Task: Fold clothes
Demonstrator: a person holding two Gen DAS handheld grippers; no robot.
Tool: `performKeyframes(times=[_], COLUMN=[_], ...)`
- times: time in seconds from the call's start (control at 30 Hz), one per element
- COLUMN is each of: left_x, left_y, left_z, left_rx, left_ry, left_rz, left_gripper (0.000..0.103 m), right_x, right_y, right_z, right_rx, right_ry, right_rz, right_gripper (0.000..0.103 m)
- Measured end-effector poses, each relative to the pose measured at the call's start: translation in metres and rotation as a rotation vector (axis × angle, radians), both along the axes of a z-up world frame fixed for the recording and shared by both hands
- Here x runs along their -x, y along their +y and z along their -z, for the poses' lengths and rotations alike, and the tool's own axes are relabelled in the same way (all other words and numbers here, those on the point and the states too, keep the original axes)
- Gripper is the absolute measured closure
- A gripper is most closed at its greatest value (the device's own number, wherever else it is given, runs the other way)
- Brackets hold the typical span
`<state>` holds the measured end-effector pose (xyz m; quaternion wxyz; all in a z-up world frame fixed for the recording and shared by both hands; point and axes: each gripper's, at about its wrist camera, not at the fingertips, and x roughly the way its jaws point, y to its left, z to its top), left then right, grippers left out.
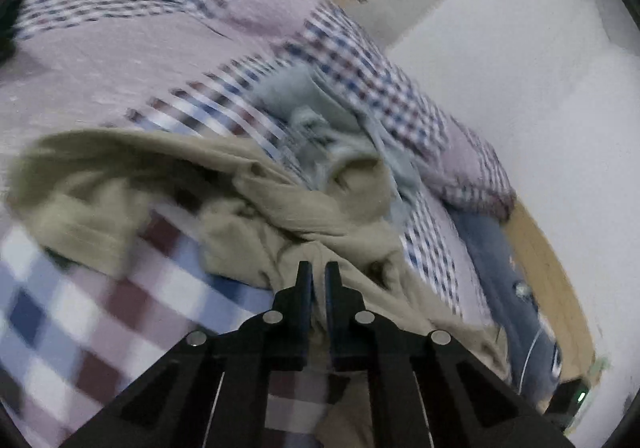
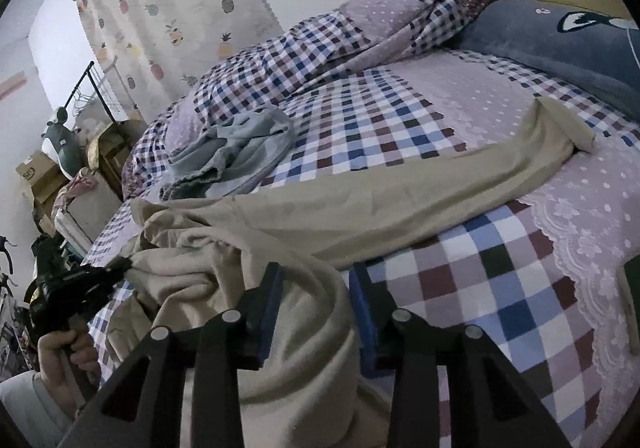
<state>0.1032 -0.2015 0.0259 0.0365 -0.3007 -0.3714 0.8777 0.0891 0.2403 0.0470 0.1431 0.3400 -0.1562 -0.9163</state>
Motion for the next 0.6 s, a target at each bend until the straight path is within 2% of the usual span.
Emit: performKeyframes(times=[0.23,0.4,0.53,0.6], left_x=[-0.037,-0.056,-0.072,-0.078], left_y=[-0.087,-0.117,-0.141,-0.150], left_z=[0.011,-0.001,-0.005,-0.002], left_rx=[-0.100,-0.048,-0.020,-0.021], left_ry=[-0.048,-0.027,-0.020,-0.038], left_rz=[-0.242,-0.372,-0.515,-0.560], left_gripper=[0.099,0.100,0.100,0.100], right_x=[0.005,0.009,0.012,0.014], right_y=[-0.028,-0.049,-0.062,-0.058], right_z=[0.003,0.005,0.007,0.007], right_rx=[0.002,0.004,0.012,0.031], right_ry=[0.002,0.003,0.004,-0.001], right_rz=[-0.080,-0.138,-0.180,-0.164], right_gripper=[0.062,0.059,0.058,0.058])
